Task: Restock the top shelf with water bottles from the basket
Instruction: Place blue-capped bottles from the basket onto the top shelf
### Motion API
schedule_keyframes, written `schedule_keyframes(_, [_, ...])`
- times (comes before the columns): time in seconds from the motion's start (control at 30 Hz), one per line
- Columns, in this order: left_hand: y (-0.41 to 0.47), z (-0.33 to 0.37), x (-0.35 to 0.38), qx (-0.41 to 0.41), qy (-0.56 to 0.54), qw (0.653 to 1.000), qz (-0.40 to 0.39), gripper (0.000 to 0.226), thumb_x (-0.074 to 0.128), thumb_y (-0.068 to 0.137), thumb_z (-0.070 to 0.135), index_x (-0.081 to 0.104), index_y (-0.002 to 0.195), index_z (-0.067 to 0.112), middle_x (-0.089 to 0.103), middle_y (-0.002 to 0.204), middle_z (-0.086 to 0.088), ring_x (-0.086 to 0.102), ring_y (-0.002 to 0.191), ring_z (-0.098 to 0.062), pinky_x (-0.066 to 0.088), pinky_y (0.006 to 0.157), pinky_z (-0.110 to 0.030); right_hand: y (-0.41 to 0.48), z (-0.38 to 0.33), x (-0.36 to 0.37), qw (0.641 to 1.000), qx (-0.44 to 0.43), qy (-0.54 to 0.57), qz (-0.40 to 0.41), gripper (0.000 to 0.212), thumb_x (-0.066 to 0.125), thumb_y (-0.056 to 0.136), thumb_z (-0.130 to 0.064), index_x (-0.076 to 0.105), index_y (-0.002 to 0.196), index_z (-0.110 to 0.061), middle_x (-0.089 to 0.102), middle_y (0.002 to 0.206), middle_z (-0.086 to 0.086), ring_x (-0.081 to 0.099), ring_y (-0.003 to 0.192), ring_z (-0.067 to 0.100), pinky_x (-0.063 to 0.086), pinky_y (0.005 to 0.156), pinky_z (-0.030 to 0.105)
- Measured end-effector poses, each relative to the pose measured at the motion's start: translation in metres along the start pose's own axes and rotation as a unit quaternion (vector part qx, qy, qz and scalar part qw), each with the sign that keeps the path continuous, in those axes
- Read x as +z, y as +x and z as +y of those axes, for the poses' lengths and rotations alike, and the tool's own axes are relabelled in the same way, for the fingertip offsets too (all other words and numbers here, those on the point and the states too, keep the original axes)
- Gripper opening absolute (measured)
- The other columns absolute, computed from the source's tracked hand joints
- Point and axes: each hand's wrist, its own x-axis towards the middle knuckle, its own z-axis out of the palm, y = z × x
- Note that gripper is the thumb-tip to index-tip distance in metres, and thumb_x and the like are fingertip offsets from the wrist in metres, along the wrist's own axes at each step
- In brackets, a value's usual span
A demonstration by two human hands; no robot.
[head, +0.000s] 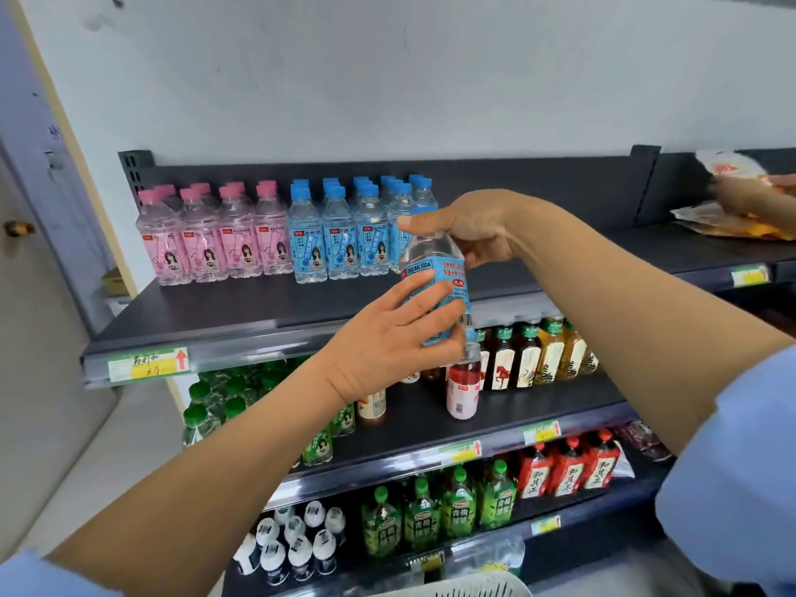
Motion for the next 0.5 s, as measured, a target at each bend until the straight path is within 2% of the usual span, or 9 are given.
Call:
schedule_keyframes(0.1, [-0.006, -0.001, 0.005, -0.055, -0.024, 0.998, -0.002, 0.022, 0.047, 0.093, 0.006, 0.044, 0.11, 0.019, 0.04, 0.123, -0.009, 0.041, 0.12, -0.029, 0.036, 0.109, -0.044, 0.004, 0.0, 0.005, 0.998, -0.02, 0.02, 0.065, 0.028, 0.077, 0.074, -0.034, 0.065, 0.084, -0.011, 0.067, 0.081, 0.006, 0.06, 0.071, 0.019, 0.05, 0.071, 0.029])
schedule_keyframes(0.17, [-0.007, -0.002, 0.002, -0.201, -0.058, 0.977, -0.034, 0.037, 0.043, 0.09, 0.001, 0.035, 0.12, 0.02, 0.036, 0.133, -0.01, 0.031, 0.128, -0.03, 0.032, 0.112, -0.041, 0.006, -0.001, 0.003, 0.994, -0.043, 0.03, 0.093, 0.025, 0.076, 0.075, -0.029, 0.065, 0.085, -0.009, 0.067, 0.077, 0.005, 0.061, 0.064, 0.017, 0.05, 0.066, 0.028])
schedule_keyframes(0.2, [-0.006, -0.004, -0.001, -0.309, -0.114, 0.942, -0.057, 0.047, 0.046, 0.087, -0.003, 0.031, 0.125, 0.022, 0.032, 0.138, -0.008, 0.027, 0.132, -0.027, 0.029, 0.113, -0.035, 0.007, -0.001, 0.001, 0.993, -0.058, 0.028, 0.103, 0.025, 0.075, 0.075, -0.029, 0.066, 0.086, -0.009, 0.067, 0.078, 0.006, 0.06, 0.065, 0.018, 0.049, 0.067, 0.03])
schedule_keyframes(0.23, [-0.002, -0.007, -0.007, -0.428, -0.199, 0.879, -0.071, 0.055, 0.048, 0.087, -0.005, 0.028, 0.13, 0.023, 0.029, 0.141, -0.005, 0.028, 0.132, -0.022, 0.027, 0.112, -0.029, 0.008, -0.001, -0.002, 0.991, -0.075, 0.022, 0.107, 0.025, 0.076, 0.075, -0.029, 0.067, 0.087, -0.009, 0.067, 0.079, 0.006, 0.059, 0.07, 0.018, 0.048, 0.071, 0.032])
schedule_keyframes(0.3, [0.005, -0.015, -0.014, -0.597, -0.372, 0.708, -0.068, 0.048, 0.05, 0.092, 0.002, 0.034, 0.133, 0.02, 0.035, 0.138, -0.002, 0.039, 0.123, -0.012, 0.032, 0.105, -0.023, 0.008, -0.001, -0.008, 0.989, -0.111, 0.015, 0.098, 0.019, 0.076, 0.076, -0.026, 0.068, 0.083, -0.01, 0.067, 0.082, 0.005, 0.057, 0.077, 0.017, 0.048, 0.078, 0.034])
schedule_keyframes(0.33, [0.008, -0.019, -0.015, -0.635, -0.438, 0.633, -0.059, 0.041, 0.05, 0.094, 0.009, 0.04, 0.132, 0.02, 0.042, 0.134, -0.001, 0.045, 0.118, -0.012, 0.037, 0.101, -0.024, 0.009, 0.0, -0.01, 0.988, -0.124, 0.014, 0.089, 0.016, 0.076, 0.076, -0.024, 0.069, 0.081, -0.011, 0.067, 0.083, 0.005, 0.056, 0.078, 0.017, 0.048, 0.08, 0.033])
schedule_keyframes(0.4, [0.009, -0.022, -0.013, -0.657, -0.567, 0.495, -0.042, 0.038, 0.055, 0.093, 0.018, 0.046, 0.13, 0.02, 0.053, 0.128, 0.002, 0.053, 0.117, -0.015, 0.043, 0.1, -0.028, 0.01, 0.004, -0.014, 0.988, -0.138, 0.027, 0.069, 0.012, 0.075, 0.078, -0.02, 0.069, 0.081, -0.01, 0.065, 0.089, 0.008, 0.054, 0.083, 0.018, 0.047, 0.083, 0.033])
schedule_keyframes(0.43, [0.008, -0.022, -0.01, -0.651, -0.611, 0.448, -0.044, 0.042, 0.06, 0.09, 0.019, 0.048, 0.13, 0.02, 0.056, 0.126, 0.003, 0.055, 0.117, -0.016, 0.044, 0.098, -0.03, 0.012, 0.006, -0.016, 0.987, -0.142, 0.043, 0.058, 0.01, 0.074, 0.079, -0.017, 0.069, 0.082, -0.01, 0.064, 0.093, 0.009, 0.053, 0.086, 0.019, 0.047, 0.085, 0.034])
schedule_keyframes(0.5, [0.004, -0.022, -0.005, -0.629, -0.659, 0.406, -0.073, 0.056, 0.071, 0.078, 0.017, 0.049, 0.129, 0.021, 0.06, 0.123, 0.002, 0.059, 0.113, -0.019, 0.047, 0.095, -0.034, 0.017, 0.011, -0.021, 0.985, -0.144, 0.082, 0.044, 0.008, 0.073, 0.079, -0.015, 0.069, 0.085, -0.01, 0.063, 0.099, 0.01, 0.053, 0.091, 0.02, 0.047, 0.087, 0.034])
